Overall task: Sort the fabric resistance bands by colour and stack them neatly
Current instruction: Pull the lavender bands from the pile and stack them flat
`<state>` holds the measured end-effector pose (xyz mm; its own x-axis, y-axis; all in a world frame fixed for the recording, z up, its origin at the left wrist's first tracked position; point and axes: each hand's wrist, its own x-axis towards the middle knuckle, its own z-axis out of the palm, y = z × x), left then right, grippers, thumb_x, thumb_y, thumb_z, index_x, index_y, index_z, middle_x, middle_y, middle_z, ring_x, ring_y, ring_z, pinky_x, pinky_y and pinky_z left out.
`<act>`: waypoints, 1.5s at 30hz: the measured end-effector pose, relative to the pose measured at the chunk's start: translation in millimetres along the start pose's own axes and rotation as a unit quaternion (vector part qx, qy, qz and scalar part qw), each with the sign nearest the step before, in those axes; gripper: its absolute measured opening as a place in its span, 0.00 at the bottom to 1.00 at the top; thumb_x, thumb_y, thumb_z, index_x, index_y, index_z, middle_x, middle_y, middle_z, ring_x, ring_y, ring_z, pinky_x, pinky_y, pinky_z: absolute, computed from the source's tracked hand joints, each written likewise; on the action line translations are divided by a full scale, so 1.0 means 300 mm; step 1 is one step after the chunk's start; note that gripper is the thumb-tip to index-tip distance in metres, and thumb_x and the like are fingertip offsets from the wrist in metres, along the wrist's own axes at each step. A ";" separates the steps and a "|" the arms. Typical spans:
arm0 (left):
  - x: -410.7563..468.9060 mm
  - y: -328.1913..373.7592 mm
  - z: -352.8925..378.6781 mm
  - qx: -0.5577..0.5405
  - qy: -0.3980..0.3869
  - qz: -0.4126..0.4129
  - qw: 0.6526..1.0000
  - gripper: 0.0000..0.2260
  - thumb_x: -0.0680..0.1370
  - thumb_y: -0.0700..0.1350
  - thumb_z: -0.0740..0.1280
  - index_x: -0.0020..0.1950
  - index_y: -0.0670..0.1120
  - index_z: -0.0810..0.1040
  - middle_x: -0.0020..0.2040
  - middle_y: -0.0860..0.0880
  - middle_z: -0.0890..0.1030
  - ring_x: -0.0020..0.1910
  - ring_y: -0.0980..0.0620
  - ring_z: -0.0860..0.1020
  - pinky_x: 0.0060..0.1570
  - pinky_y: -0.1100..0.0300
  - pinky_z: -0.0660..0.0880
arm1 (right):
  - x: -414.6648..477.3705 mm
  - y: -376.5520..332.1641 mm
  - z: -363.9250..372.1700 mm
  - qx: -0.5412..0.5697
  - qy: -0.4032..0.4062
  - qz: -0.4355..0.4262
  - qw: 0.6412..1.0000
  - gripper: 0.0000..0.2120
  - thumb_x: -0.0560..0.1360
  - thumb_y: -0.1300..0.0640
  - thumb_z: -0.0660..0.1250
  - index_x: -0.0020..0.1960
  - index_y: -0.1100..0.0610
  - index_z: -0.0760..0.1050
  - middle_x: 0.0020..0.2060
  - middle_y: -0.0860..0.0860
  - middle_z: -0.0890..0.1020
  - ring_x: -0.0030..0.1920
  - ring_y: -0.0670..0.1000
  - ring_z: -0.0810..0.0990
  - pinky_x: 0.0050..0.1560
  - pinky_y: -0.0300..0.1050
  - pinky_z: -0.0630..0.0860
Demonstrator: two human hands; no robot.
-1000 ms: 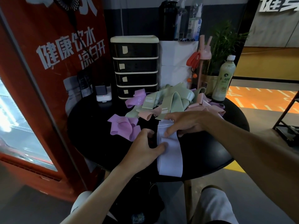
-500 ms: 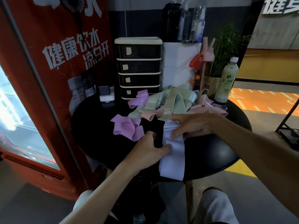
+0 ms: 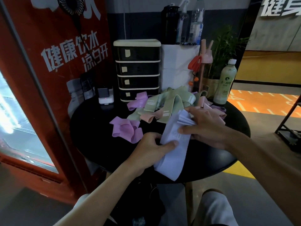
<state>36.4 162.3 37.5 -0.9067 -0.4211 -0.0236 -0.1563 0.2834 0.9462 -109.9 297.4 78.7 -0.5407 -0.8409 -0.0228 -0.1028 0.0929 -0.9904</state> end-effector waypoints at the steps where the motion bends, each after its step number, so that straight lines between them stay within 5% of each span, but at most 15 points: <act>1: 0.006 0.010 -0.002 0.000 0.000 0.023 1.000 0.15 0.75 0.49 0.74 0.50 0.38 0.81 0.47 0.38 0.84 0.42 0.50 0.83 0.44 0.52 0.78 | -0.016 0.007 -0.004 0.019 0.015 -0.027 0.999 0.21 0.70 0.72 0.70 0.60 0.62 0.69 0.50 0.58 0.81 0.53 0.55 0.83 0.53 0.52 0.81; 5: 0.069 0.077 -0.052 0.211 -0.007 0.179 0.961 0.12 0.73 0.50 0.75 0.44 0.43 0.78 0.37 0.45 0.79 0.33 0.55 0.74 0.34 0.58 0.69 | -0.075 0.070 -0.027 0.040 0.055 -0.106 0.992 0.27 0.67 0.66 0.73 0.64 0.61 0.70 0.58 0.59 0.80 0.59 0.58 0.80 0.59 0.55 0.78; 9: 0.127 0.136 -0.092 0.357 -0.118 0.199 0.905 0.11 0.73 0.51 0.75 0.40 0.49 0.76 0.35 0.48 0.74 0.34 0.54 0.70 0.34 0.57 0.64 | -0.126 0.150 -0.063 -0.088 0.042 -0.072 0.993 0.24 0.68 0.62 0.75 0.63 0.57 0.74 0.56 0.51 0.83 0.58 0.50 0.81 0.59 0.48 0.77; 15: 0.164 0.095 -0.022 0.443 -0.194 0.168 0.859 0.13 0.75 0.49 0.73 0.50 0.40 0.76 0.46 0.40 0.78 0.44 0.42 0.76 0.43 0.50 0.71 | -0.143 0.223 -0.064 -0.273 0.090 -0.041 0.957 0.38 0.64 0.58 0.81 0.68 0.50 0.65 0.58 0.39 0.74 0.54 0.26 0.72 0.50 0.22 0.69; 20: 0.155 0.078 0.017 0.461 -0.195 0.182 0.846 0.19 0.77 0.54 0.68 0.65 0.47 0.71 0.58 0.50 0.73 0.55 0.50 0.74 0.55 0.54 0.73 | -0.143 0.243 -0.051 -0.276 0.076 -0.044 0.957 0.46 0.68 0.58 0.77 0.76 0.50 0.51 0.57 0.30 0.65 0.54 0.20 0.66 0.51 0.18 0.65; 23: 0.150 0.071 0.050 0.503 -0.159 0.220 0.821 0.21 0.77 0.58 0.68 0.65 0.49 0.71 0.60 0.52 0.75 0.57 0.50 0.75 0.57 0.50 0.72 | -0.141 0.246 -0.031 -0.262 0.075 -0.080 0.959 0.44 0.69 0.62 0.77 0.70 0.40 0.51 0.58 0.32 0.66 0.55 0.22 0.67 0.52 0.19 0.65; 28: 0.163 0.067 0.064 0.450 -0.154 0.255 0.842 0.24 0.76 0.55 0.71 0.69 0.51 0.69 0.61 0.54 0.78 0.56 0.51 0.77 0.56 0.54 0.71 | -0.136 0.244 -0.037 -0.261 0.075 -0.091 0.958 0.42 0.68 0.61 0.77 0.65 0.35 0.53 0.59 0.34 0.69 0.57 0.27 0.70 0.52 0.22 0.68; 35: 0.156 0.065 0.058 0.361 -0.172 0.222 0.889 0.27 0.73 0.53 0.75 0.60 0.54 0.60 0.58 0.58 0.76 0.51 0.54 0.77 0.52 0.54 0.75 | -0.127 0.260 -0.055 -0.293 0.066 -0.075 0.951 0.32 0.69 0.57 0.76 0.67 0.50 0.65 0.56 0.45 0.75 0.54 0.39 0.75 0.51 0.34 0.75; 41: 0.138 0.062 0.014 0.443 -0.117 0.236 0.857 0.30 0.73 0.61 0.71 0.71 0.58 0.64 0.52 0.61 0.72 0.50 0.58 0.74 0.47 0.61 0.69 | -0.129 0.258 -0.053 -0.276 0.079 -0.088 0.954 0.22 0.70 0.60 0.74 0.60 0.49 0.69 0.51 0.47 0.77 0.47 0.42 0.76 0.44 0.35 0.75; 45: 0.127 0.050 0.007 0.422 -0.117 0.212 0.874 0.19 0.74 0.60 0.71 0.62 0.57 0.74 0.52 0.59 0.78 0.51 0.57 0.77 0.52 0.57 0.74 | -0.132 0.257 -0.052 -0.246 0.078 -0.075 0.963 0.21 0.69 0.62 0.74 0.58 0.50 0.70 0.48 0.51 0.77 0.42 0.47 0.78 0.40 0.40 0.77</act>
<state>-1.1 152.3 50.0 -0.9930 0.0351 0.1131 0.0691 0.9474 0.3126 -109.5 346.3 5.3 -0.6039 -0.7779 0.1736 -0.5511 0.2502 -0.7961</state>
